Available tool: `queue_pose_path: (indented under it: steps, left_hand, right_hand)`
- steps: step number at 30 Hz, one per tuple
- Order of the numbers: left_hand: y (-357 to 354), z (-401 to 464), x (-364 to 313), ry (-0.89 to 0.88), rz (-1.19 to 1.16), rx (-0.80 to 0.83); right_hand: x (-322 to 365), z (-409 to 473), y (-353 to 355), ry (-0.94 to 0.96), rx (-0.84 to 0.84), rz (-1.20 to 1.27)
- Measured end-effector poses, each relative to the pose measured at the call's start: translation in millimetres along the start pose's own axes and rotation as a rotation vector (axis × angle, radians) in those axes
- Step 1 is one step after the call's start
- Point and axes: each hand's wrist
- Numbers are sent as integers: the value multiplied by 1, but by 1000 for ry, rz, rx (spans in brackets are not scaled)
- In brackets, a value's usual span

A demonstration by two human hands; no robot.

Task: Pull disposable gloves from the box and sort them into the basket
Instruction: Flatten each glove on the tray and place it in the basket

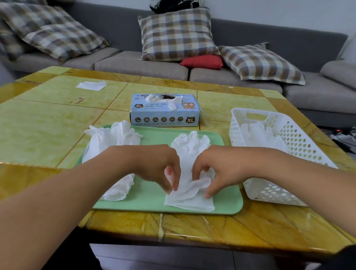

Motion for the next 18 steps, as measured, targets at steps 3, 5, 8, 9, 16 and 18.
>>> queue_pose_path:
  steps: [3,5,8,9,16,18]
  left_hand:
    - [0,-2,-4,24,65,39]
    - [0,-2,-4,34,78,57]
    - [0,-3,-3,40,57,81]
    - [0,-3,-2,39,52,80]
    - [-3,0,1,17,64,62]
    - [-4,0,1,9,66,67]
  right_hand:
    - [6,-4,-2,-10,35,-104]
    - [6,-2,-4,9,42,-166]
    - [5,-1,-13,45,11,-159]
    - [5,-2,-15,59,-6,-139]
    - [5,-8,-13,99,-24,-151]
    - [5,-5,-16,87,9,-158]
Point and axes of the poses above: each hand's wrist, its own z-axis towards the middle knuckle, its own y-axis out of the back of the hand, x = y × z, and after that the axes turned 1 degree about x, right-handed
